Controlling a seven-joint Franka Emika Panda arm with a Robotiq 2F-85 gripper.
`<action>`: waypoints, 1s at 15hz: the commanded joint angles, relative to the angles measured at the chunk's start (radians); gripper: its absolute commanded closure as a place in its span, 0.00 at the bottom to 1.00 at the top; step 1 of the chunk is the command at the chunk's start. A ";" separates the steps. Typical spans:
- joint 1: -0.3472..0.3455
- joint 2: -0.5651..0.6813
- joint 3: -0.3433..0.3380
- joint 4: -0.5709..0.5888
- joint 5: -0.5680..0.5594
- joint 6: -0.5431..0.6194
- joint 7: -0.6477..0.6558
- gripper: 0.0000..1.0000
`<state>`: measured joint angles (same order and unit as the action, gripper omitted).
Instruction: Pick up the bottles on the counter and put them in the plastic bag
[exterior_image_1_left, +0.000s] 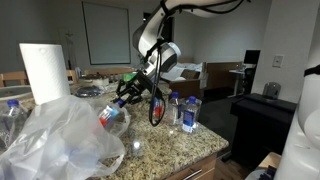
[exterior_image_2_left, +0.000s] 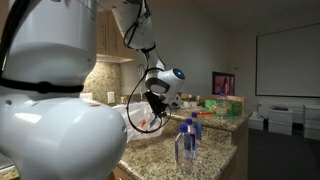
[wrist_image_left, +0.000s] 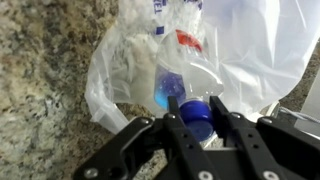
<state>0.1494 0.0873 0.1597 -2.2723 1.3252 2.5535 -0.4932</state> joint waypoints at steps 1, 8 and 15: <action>0.037 0.049 0.037 0.010 0.150 0.051 -0.011 0.90; 0.088 0.141 0.054 0.058 0.255 0.063 -0.022 0.90; 0.114 0.193 0.051 0.094 0.186 0.060 -0.010 0.15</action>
<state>0.2518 0.2573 0.2158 -2.1940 1.5340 2.5939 -0.4950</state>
